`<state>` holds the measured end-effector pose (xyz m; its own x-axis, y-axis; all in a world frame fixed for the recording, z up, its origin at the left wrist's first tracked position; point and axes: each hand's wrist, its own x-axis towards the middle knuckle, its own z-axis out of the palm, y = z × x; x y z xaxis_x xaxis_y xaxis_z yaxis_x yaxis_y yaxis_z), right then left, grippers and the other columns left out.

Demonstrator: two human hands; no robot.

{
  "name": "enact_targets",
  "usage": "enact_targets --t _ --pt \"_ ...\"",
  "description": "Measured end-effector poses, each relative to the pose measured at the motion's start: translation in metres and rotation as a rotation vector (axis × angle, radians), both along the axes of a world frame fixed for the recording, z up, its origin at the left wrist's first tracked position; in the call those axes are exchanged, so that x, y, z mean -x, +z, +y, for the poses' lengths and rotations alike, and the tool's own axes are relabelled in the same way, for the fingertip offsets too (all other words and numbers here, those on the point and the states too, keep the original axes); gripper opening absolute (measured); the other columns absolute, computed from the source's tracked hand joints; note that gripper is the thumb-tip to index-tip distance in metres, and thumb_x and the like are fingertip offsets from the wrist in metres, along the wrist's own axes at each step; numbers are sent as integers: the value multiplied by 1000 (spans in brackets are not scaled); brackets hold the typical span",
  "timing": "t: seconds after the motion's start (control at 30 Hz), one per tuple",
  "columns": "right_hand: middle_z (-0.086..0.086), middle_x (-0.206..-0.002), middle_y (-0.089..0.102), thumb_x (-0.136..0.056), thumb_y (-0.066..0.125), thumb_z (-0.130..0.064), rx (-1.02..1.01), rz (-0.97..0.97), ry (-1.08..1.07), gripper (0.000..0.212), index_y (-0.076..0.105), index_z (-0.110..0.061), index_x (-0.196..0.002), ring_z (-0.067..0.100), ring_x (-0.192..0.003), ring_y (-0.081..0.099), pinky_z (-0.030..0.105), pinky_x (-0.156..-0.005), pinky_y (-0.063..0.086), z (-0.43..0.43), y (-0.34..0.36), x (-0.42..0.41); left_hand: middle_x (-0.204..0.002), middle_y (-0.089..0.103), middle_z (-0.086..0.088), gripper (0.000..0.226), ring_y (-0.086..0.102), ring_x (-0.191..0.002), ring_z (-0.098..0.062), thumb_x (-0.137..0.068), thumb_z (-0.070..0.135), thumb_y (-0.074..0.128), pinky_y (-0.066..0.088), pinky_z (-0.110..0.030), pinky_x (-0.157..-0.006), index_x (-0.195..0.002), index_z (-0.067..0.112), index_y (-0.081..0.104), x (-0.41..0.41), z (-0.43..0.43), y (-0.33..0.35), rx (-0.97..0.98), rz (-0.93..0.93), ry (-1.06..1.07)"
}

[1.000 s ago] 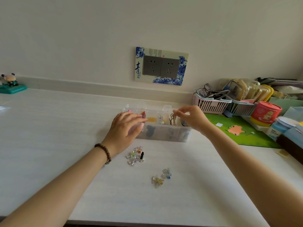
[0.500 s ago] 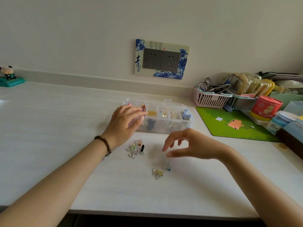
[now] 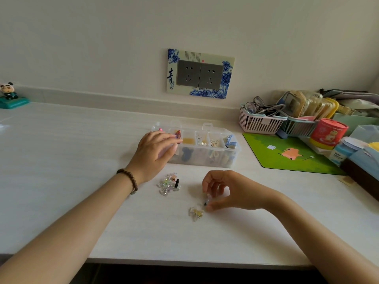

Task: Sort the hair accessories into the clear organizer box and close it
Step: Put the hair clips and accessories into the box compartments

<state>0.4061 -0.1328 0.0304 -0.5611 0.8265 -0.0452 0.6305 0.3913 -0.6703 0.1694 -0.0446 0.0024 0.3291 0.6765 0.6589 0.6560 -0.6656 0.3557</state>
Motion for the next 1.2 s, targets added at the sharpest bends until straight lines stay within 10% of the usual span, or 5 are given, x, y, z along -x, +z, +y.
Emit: enact_targets --t 0.43,0.73,1.2 --pt "-3 -73 68 -73 77 -16 -334 458 -464 10 67 -16 -77 0 -58 58 13 -59 49 62 35 -13 -122 56 12 47 35 -125 -11 -89 52 26 21 -34 -110 -117 35 59 1 0 1 67 -13 -2" --pt "-15 -80 67 -78 72 -22 -512 334 -581 9 64 -27 -77 7 -66 55 15 -59 44 78 18 -11 -121 56 12 44 37 -124 -11 -90 51 27 24 -37 -109 -117 34 59 2 0 0 51 -12 -7" --pt "-9 -89 69 -77 72 -36 -53 6 -19 17 71 -27 -91 3 -69 54 13 -63 45 -13 6 16 -122 58 9 44 40 -123 -16 -91 49 28 26 -42 -109 -115 32 61 2 2 -1 43 -3 -8"
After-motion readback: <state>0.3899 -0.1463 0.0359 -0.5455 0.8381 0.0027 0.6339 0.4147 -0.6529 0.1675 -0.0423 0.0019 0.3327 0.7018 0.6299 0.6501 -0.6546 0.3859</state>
